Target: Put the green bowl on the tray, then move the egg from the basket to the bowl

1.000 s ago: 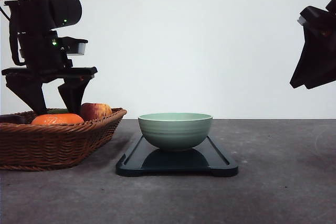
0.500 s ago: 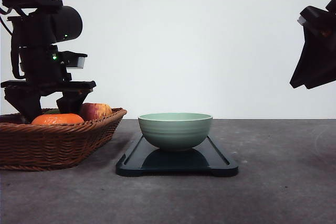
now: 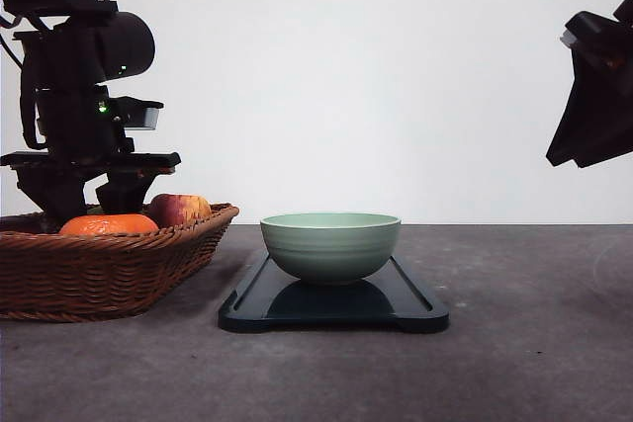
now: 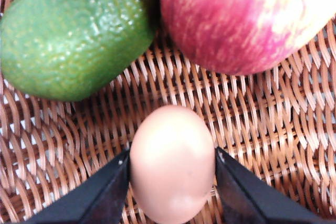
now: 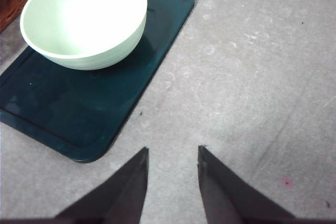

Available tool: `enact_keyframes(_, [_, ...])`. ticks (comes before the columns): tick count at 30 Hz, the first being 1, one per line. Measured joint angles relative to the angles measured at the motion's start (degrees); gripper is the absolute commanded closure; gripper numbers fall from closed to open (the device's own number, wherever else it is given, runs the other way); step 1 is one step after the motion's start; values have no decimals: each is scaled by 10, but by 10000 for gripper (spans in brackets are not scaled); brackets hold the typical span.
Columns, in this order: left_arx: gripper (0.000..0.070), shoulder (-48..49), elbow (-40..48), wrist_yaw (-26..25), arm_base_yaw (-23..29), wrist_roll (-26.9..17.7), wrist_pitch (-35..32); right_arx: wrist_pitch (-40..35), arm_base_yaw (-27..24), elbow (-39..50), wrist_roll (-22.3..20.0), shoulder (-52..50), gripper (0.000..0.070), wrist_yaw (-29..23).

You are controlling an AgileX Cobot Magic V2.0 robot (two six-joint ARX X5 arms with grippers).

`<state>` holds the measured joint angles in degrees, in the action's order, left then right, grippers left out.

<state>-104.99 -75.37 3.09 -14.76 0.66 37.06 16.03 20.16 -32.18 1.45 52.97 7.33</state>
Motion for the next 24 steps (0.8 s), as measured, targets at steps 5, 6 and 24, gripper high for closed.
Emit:
enact_keyframes(5, [468,0,0,0,0,2,3,0,0,0,0,0,518,0])
enact_keyframes(6, [468,0,0,0,0,2,4,0,0,0,0,0,518,0])
enact_keyframes(24, [468,159,-1,-32,-1,2,18,0,0,0,0,0,518,-2])
